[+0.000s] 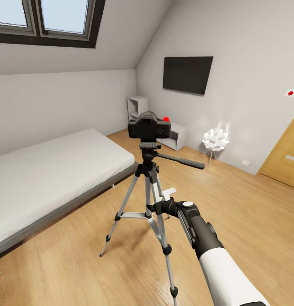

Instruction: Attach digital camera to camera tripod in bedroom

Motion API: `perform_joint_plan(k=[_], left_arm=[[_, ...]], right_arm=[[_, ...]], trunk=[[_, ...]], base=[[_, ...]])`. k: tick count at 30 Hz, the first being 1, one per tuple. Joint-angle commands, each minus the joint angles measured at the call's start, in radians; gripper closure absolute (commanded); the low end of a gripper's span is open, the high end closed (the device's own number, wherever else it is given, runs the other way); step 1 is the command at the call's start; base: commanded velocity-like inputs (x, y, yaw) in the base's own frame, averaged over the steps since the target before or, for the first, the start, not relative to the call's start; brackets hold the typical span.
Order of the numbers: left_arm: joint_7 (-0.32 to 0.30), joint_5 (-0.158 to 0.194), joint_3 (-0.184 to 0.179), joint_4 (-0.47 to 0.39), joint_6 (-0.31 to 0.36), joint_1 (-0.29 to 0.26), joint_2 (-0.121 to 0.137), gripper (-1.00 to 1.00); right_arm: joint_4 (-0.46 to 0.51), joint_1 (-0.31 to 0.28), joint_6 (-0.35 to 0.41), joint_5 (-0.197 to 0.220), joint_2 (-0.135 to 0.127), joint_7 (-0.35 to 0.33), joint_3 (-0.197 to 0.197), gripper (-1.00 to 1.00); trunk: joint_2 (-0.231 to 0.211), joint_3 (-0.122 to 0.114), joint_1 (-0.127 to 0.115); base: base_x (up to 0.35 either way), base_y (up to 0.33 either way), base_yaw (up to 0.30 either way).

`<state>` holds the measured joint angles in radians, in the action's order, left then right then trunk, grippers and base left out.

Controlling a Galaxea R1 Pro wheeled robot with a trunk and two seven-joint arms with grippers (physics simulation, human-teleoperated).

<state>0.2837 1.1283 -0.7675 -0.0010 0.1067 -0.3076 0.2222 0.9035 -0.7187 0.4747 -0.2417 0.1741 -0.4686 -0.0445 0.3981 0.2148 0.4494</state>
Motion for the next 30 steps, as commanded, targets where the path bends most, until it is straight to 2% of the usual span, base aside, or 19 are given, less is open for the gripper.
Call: perform_joint_plan(k=[1,13,14,15,30], left_arm=[[0.003,0.005,-0.009,-0.001,0.004,-0.001,0.000,-1.00],[0.003,0.004,-0.009,-0.002,0.003,-0.001,-0.004,-1.00],[0.003,0.004,-0.009,-0.002,0.003,-0.001,-0.005,-1.00],[0.002,0.003,-0.009,-0.002,0.002,-0.001,-0.006,-1.00],[0.000,0.001,-0.010,-0.004,0.001,-0.001,-0.013,-1.00]], right_arm=[[0.002,-0.001,0.002,-0.011,0.000,-0.006,0.001,-1.00],[0.002,-0.001,0.002,-0.011,0.000,-0.005,0.004,-1.00],[0.002,-0.001,0.002,-0.011,-0.003,-0.005,0.003,-1.00],[0.001,-0.001,0.002,-0.010,-0.022,-0.005,0.003,-1.00],[-0.001,-0.001,0.002,-0.008,-0.028,-0.004,0.003,-1.00]], trunk=[[0.002,0.002,0.001],[0.002,0.002,0.001],[0.002,0.002,0.001],[0.002,0.002,0.001],[0.002,0.002,0.001]], base=[[0.000,0.000,0.000],[0.000,0.000,0.000],[0.000,0.000,0.000],[0.000,0.000,0.000],[0.000,0.000,0.000]])
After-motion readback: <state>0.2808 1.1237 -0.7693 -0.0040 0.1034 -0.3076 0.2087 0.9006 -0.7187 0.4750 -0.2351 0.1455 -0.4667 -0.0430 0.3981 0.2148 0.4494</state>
